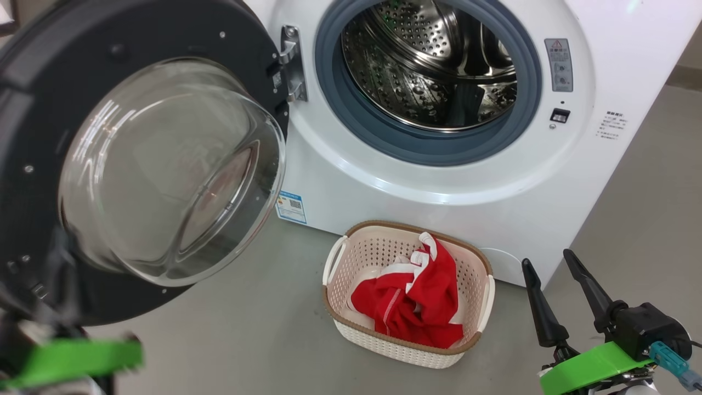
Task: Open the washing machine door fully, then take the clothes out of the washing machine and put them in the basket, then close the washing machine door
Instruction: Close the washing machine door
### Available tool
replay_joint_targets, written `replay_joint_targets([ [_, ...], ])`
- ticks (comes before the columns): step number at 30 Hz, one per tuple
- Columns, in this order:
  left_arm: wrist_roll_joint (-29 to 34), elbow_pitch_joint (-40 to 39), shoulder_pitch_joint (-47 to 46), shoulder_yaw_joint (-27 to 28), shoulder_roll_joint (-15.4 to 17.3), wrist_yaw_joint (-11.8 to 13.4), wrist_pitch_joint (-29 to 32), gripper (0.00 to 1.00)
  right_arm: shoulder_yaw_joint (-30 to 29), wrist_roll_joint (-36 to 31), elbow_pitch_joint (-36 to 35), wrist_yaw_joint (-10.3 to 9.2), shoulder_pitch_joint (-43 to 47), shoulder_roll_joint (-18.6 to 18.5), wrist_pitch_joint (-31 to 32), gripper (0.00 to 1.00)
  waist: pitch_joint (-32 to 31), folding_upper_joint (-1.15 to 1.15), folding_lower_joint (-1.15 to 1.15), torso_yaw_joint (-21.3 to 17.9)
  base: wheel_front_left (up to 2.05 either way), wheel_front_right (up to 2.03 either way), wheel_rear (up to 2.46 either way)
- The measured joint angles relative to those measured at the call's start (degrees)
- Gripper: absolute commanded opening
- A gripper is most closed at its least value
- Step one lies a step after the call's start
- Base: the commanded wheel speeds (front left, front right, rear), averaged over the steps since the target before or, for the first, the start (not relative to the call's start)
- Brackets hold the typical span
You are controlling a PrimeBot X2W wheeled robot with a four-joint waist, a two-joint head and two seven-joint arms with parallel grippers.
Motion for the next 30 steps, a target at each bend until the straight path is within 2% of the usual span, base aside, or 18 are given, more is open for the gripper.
replay_joint_targets([
  [4, -1.7, -3.1, -7.8, 3.9, 2.3, 1.9, 2.4, 0.00, 0.2, 0.0, 0.1, 0.00, 0.0, -0.9, 0.0, 1.00, 0.9, 0.00, 0.00, -0.7, 0.00, 0.00, 0.00],
  [8, -4.3, -1.0, -16.6, 8.4, 5.6, 3.1, 3.7, 0.00, 0.5, 0.0, 0.3, 0.00, -0.1, -1.3, 0.0, 1.00, 1.8, 0.00, 0.00, -1.4, 0.00, 0.00, 0.00],
  [13, -8.8, 9.3, -26.6, 15.3, 10.5, 5.0, 7.1, 0.00, 0.9, 0.0, 0.5, 0.00, -1.5, -2.4, 0.0, 1.00, 2.9, 0.00, 0.00, -2.7, 0.00, 0.00, 0.00],
  [19, -16.6, 26.0, -35.0, 20.4, 14.7, 5.3, 16.9, 0.00, 0.9, 0.0, 0.7, 0.00, -2.1, -2.8, 0.0, 1.00, 4.1, 0.00, 0.00, -4.2, 0.00, 0.00, 0.00],
  [24, -24.5, 37.5, -39.9, 25.9, 17.0, 5.3, 26.4, 0.00, 0.9, 0.0, 0.9, 0.00, -2.1, -3.0, 0.0, 1.00, 4.6, 0.00, 0.00, -5.1, 0.00, 0.00, 0.00],
  [28, -32.9, 43.8, -42.8, 31.2, 17.3, 5.3, 34.9, 0.00, 1.1, 0.1, 1.1, 0.00, -2.2, -3.2, 0.0, 1.00, 4.8, 0.00, 0.00, -5.5, 0.00, 0.00, 0.00],
  [30, -35.1, 45.5, -43.3, 32.6, 17.5, 5.3, 38.0, 0.00, 1.4, 0.1, 1.3, 0.00, -2.4, -3.4, 0.0, 1.00, 4.9, 0.00, 0.00, -5.8, 0.00, 0.00, 0.00],
])
